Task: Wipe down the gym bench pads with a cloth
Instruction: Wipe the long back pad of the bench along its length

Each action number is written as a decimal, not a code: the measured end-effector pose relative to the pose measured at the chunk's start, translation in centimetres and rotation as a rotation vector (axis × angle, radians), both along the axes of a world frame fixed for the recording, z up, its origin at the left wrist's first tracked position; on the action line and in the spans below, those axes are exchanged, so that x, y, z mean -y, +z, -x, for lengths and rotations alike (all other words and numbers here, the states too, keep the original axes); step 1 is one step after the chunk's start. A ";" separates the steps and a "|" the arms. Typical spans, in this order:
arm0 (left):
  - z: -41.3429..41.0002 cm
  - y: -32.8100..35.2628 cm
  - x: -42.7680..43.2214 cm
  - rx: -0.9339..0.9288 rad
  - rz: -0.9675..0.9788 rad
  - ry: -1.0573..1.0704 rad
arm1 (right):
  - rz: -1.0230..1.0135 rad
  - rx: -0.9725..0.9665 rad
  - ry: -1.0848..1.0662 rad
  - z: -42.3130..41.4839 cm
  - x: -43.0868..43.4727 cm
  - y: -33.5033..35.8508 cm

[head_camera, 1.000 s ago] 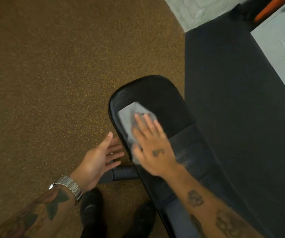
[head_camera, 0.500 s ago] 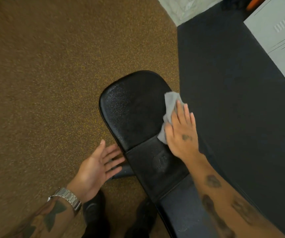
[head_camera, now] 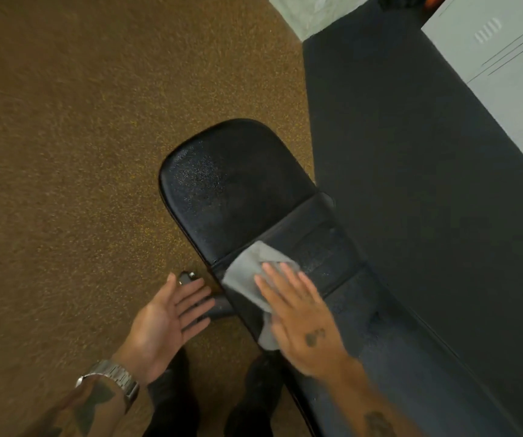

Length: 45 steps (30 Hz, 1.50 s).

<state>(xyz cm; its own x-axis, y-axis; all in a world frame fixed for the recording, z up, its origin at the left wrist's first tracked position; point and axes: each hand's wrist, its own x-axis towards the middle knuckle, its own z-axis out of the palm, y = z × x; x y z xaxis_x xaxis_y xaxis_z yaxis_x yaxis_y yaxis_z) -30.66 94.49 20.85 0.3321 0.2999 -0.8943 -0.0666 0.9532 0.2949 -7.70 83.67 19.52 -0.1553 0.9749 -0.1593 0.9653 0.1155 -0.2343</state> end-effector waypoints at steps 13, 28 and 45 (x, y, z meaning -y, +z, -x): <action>-1.7 1.4 2.6 0.071 0.016 -0.015 | -0.045 0.018 -0.317 2.1 -6.3 -0.9; -3.5 2.2 7.4 0.033 0.037 -0.093 | 0.041 0.055 -0.573 -10.9 9.6 0.0; -8.2 7.1 9.0 -0.304 -1.065 -1.264 | 0.029 0.002 -0.958 1.7 26.2 1.0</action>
